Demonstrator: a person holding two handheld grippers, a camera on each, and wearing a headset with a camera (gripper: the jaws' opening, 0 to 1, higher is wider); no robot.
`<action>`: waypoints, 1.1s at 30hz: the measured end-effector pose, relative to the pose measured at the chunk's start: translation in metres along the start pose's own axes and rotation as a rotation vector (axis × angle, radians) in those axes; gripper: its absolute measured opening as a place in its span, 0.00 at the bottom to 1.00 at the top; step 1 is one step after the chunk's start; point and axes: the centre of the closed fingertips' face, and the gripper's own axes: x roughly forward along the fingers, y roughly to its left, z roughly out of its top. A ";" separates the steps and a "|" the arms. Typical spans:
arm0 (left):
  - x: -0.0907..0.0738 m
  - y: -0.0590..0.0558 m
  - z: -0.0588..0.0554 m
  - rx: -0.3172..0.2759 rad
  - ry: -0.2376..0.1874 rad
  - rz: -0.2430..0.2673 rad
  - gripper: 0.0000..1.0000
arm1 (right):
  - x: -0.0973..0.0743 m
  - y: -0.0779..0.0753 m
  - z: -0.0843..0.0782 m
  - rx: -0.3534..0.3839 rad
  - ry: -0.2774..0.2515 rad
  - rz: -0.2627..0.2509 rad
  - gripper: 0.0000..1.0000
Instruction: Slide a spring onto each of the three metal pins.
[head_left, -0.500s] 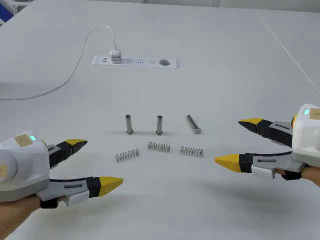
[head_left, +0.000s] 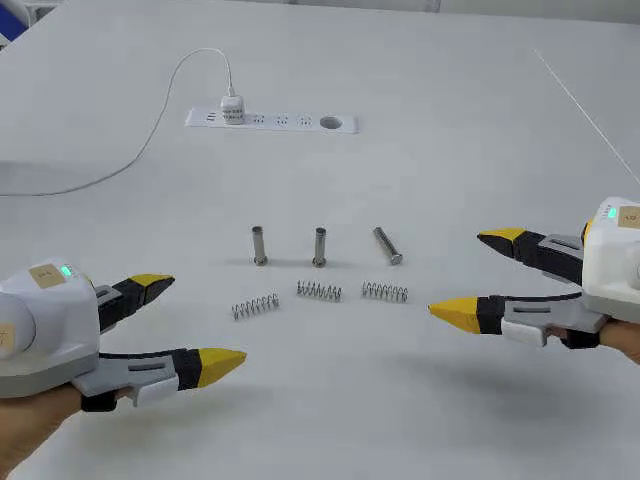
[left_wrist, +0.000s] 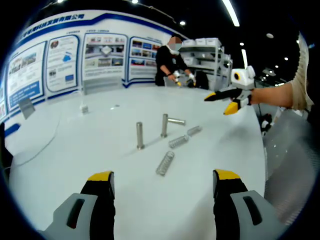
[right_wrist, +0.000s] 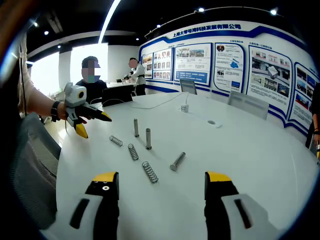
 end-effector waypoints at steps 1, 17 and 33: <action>0.000 0.000 0.000 -0.002 -0.002 0.000 0.82 | 0.000 -0.001 0.000 -0.001 0.001 -0.001 0.70; 0.001 -0.002 0.001 -0.005 -0.006 0.000 0.82 | 0.002 -0.008 0.000 0.011 0.015 -0.021 0.68; 0.003 -0.004 0.000 -0.012 -0.008 -0.005 0.81 | 0.016 -0.022 0.004 0.015 0.052 -0.042 0.62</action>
